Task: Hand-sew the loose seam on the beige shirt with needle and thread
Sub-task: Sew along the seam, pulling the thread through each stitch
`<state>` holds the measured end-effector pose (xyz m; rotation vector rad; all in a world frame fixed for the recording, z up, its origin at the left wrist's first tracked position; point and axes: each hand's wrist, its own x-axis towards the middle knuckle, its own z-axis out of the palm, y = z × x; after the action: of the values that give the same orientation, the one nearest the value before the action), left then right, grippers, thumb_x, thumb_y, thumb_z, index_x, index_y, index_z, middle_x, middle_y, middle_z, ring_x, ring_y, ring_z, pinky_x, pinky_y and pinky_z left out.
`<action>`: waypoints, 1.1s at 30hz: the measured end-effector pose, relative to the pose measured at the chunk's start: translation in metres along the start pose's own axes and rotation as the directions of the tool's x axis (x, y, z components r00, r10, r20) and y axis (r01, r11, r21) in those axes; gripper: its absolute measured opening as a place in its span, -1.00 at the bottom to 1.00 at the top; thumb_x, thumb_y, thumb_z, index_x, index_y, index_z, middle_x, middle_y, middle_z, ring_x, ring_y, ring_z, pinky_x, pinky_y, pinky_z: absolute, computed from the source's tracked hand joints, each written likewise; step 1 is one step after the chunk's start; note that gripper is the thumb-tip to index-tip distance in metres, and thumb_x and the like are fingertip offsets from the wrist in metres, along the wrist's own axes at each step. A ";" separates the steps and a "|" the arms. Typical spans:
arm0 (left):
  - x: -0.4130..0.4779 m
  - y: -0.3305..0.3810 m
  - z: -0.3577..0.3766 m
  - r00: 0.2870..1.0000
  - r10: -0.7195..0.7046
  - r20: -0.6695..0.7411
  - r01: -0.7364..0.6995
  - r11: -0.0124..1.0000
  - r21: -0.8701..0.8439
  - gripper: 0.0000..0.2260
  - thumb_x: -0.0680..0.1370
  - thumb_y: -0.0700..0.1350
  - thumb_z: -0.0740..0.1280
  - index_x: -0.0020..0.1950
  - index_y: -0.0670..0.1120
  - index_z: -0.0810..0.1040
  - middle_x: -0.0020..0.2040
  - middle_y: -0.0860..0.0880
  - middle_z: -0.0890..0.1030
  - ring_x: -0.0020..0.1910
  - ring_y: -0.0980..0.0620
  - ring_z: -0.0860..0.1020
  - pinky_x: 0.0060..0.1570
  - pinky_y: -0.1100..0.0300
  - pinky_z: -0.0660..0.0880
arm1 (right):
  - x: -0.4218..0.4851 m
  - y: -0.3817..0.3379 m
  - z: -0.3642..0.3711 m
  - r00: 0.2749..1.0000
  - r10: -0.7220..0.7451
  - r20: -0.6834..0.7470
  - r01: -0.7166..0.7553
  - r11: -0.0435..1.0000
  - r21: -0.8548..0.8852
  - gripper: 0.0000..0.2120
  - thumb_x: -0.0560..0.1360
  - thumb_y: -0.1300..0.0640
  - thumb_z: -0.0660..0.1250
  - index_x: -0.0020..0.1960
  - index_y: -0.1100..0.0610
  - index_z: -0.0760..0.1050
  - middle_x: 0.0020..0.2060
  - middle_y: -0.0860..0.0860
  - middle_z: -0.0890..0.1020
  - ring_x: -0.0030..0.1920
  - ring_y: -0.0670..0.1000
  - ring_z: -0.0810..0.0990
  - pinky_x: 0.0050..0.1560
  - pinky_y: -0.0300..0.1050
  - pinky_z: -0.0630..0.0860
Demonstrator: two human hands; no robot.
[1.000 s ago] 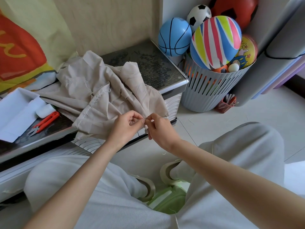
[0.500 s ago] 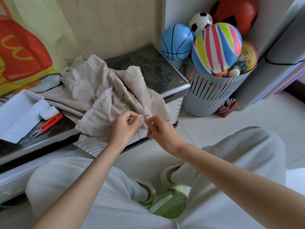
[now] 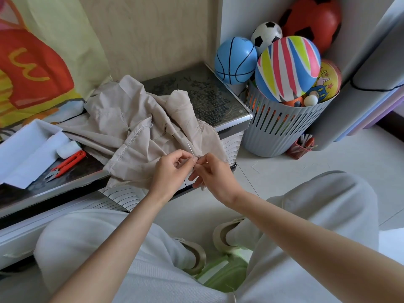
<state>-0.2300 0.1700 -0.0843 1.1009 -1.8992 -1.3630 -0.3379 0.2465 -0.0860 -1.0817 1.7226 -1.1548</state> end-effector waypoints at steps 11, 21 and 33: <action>-0.002 0.002 0.002 0.996 -0.067 0.056 0.068 0.998 -0.018 -0.84 0.55 -0.17 0.32 -0.24 -0.09 0.56 -0.36 0.06 0.54 -0.40 0.25 0.40 -0.38 0.42 0.32 | -0.002 0.003 -0.005 1.000 -0.017 -0.004 0.017 0.995 -0.101 -0.82 0.61 0.20 0.14 -0.15 0.11 0.39 -0.32 0.00 0.63 -0.41 -0.14 0.55 -0.33 -0.34 0.47; -0.003 -0.003 -0.007 0.992 -0.057 0.114 0.053 0.998 0.043 -0.86 0.49 -0.08 0.36 -0.27 -0.03 0.53 -0.39 -0.01 0.40 -0.35 0.10 0.33 -0.30 0.22 0.26 | 0.001 0.004 -0.011 0.988 -0.129 -0.086 0.097 0.945 -0.311 -0.83 0.60 0.04 0.19 0.09 0.08 0.48 -0.06 -0.10 0.49 -0.07 -0.05 0.51 0.00 -0.15 0.43; -0.004 -0.017 -0.008 0.970 -0.056 0.237 0.028 0.992 0.122 -0.87 0.35 0.05 0.33 -0.23 0.02 0.57 -0.27 -0.22 0.54 -0.25 0.08 0.42 -0.14 0.13 0.37 | 0.012 -0.005 -0.008 0.993 -0.039 -0.110 0.037 0.999 -0.022 -0.86 0.56 0.18 0.24 -0.17 0.08 0.48 -0.20 -0.05 0.57 -0.21 -0.19 0.54 -0.10 -0.30 0.50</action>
<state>-0.2167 0.1670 -0.0975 1.0784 -2.1645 -1.4806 -0.3484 0.2365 -0.0802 -1.0847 1.8086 -1.2439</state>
